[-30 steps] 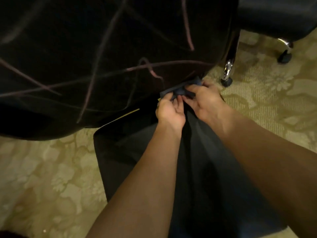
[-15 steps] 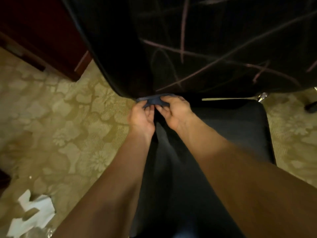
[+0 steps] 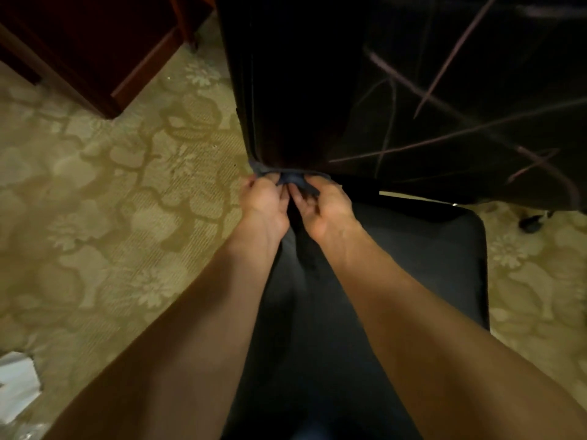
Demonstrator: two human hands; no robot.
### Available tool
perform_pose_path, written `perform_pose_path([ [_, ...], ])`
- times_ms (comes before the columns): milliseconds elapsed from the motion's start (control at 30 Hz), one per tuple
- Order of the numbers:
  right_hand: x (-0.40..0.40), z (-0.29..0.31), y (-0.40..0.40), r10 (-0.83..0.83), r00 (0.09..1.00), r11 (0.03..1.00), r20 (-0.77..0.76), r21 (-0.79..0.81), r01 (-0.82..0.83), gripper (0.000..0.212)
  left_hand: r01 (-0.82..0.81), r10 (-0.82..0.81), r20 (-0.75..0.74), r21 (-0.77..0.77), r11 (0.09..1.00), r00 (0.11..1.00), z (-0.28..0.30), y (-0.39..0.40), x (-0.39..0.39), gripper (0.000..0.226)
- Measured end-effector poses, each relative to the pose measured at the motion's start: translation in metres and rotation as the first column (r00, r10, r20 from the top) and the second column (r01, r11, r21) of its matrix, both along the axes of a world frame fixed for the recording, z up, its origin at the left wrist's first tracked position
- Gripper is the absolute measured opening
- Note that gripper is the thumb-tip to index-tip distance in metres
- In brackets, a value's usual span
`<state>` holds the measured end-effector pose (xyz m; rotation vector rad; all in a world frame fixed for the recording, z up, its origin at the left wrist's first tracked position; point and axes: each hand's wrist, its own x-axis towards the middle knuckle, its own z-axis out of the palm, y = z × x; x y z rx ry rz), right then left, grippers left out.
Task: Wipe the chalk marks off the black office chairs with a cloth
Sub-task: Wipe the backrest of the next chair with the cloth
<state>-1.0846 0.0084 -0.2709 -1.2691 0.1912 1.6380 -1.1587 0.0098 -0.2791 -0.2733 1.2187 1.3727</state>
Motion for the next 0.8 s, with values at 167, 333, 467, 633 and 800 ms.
perform_pose_path([
  [167, 0.033, 0.034, -0.022, -0.05, 0.999, 0.995, 0.017, 0.089, 0.049, 0.014, 0.088, -0.088, 0.039, 0.004, 0.996, 0.995, 0.035, -0.013, 0.028, 0.036],
  [333, 0.06, 0.059, -0.031, -0.061, 0.994, 0.98, 0.093, 0.195, 0.042, 0.013, 0.058, -0.059, 0.005, 0.082, 0.995, 0.998, 0.074, -0.029, 0.058, 0.026],
  [467, 0.067, 0.045, -0.017, -0.035, 0.995, 0.984, 0.092, 0.179, 0.018, 0.011, 0.017, -0.017, -0.13, 0.001, 1.0, 0.991, 0.071, -0.016, 0.073, 0.021],
  [633, 0.073, 0.018, 0.005, -0.02, 0.987, 1.0, 0.159, -0.001, 0.02, 0.017, 0.051, -0.069, -0.113, -0.156, 0.986, 0.991, 0.036, 0.003, 0.08, 0.03],
  [800, 0.082, 0.028, 0.011, 0.006, 0.988, 0.994, 0.153, -0.105, 0.01, 0.022, 0.04, -0.049, -0.03, -0.232, 0.972, 0.998, 0.044, 0.009, 0.082, 0.035],
])
